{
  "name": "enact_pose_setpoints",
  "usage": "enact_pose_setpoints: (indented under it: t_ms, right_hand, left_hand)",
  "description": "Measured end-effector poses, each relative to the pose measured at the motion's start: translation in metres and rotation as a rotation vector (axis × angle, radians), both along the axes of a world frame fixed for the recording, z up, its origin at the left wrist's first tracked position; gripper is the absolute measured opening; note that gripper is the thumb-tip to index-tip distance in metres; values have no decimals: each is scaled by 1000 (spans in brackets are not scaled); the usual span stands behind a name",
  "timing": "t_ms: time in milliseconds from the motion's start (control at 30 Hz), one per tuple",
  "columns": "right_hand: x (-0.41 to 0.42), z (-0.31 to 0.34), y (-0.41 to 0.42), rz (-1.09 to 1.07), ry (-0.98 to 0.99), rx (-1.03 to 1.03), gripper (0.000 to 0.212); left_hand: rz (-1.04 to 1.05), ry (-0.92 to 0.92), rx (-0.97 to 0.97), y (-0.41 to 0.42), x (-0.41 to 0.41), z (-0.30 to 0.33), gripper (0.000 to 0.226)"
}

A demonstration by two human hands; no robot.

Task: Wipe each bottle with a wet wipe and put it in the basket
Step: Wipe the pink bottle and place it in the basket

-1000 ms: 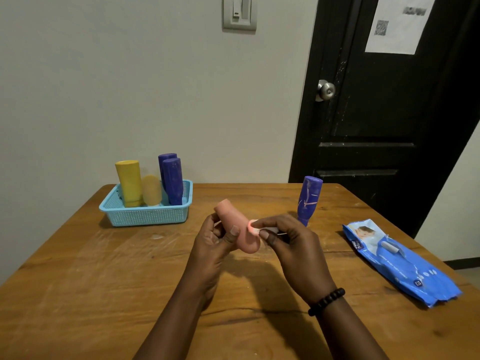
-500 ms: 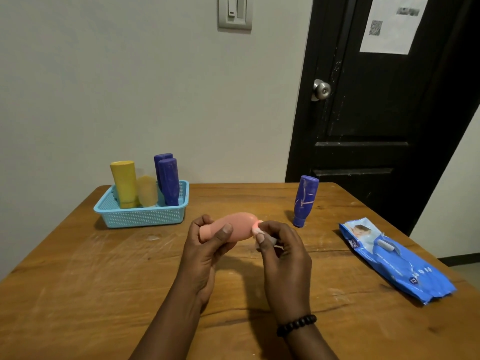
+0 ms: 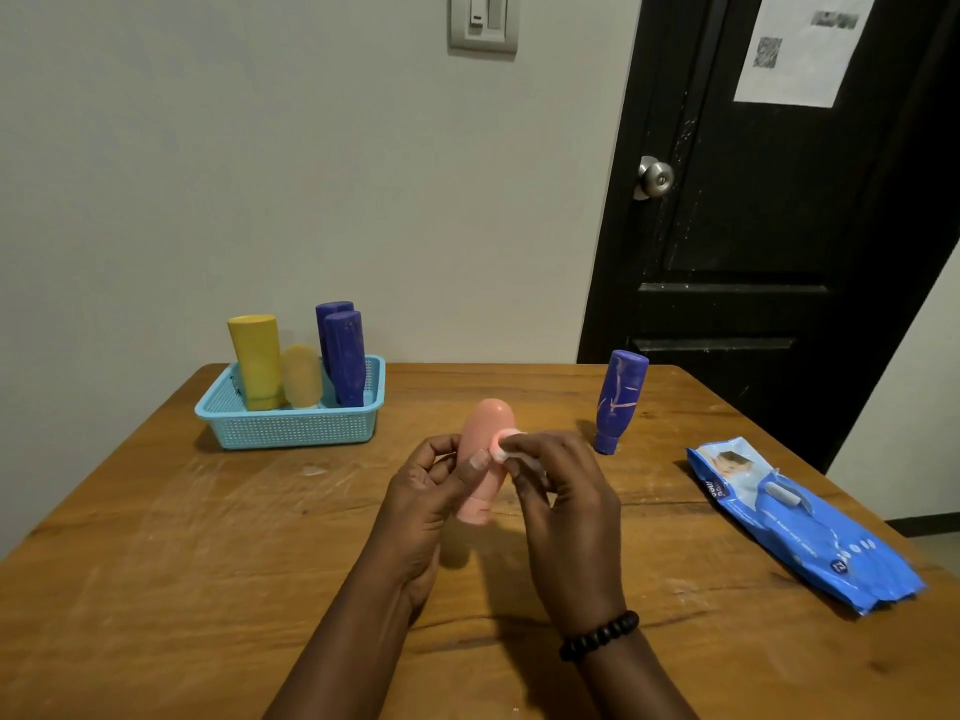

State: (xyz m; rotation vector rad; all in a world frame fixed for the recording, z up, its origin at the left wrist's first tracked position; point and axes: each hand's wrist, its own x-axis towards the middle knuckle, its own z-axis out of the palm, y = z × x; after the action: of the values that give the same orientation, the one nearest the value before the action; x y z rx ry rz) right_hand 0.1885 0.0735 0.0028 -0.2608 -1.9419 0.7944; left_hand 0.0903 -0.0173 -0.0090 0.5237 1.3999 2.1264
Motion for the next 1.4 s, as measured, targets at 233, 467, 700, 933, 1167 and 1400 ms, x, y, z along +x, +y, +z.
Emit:
enact_pose_setpoints:
  t_ms: [233, 467, 700, 933, 1167, 1400]
  right_hand:
    - [2, -20, -7, 166, -150, -193, 23]
    - [-7, -32, -1, 156, -226, -490, 14]
    - [-33, -25, -10, 245, -319, -517, 14]
    - [-45, -25, -19, 308, -279, -574, 14]
    - [-67, -23, -13, 318, -263, -615, 11]
    - [-86, -29, -18, 367, -271, -613, 11]
  left_hand:
    - [163, -45, 63, -2, -12, -1, 55]
    - [471, 221, -66, -26, -19, 18, 41]
    - [750, 402, -222, -81, -76, 41, 45]
    - [871, 645, -563, -105, -163, 55, 46]
    - [791, 640, -915, -99, -213, 36, 48]
    - [713, 653, -1097, -102, -233, 30, 55]
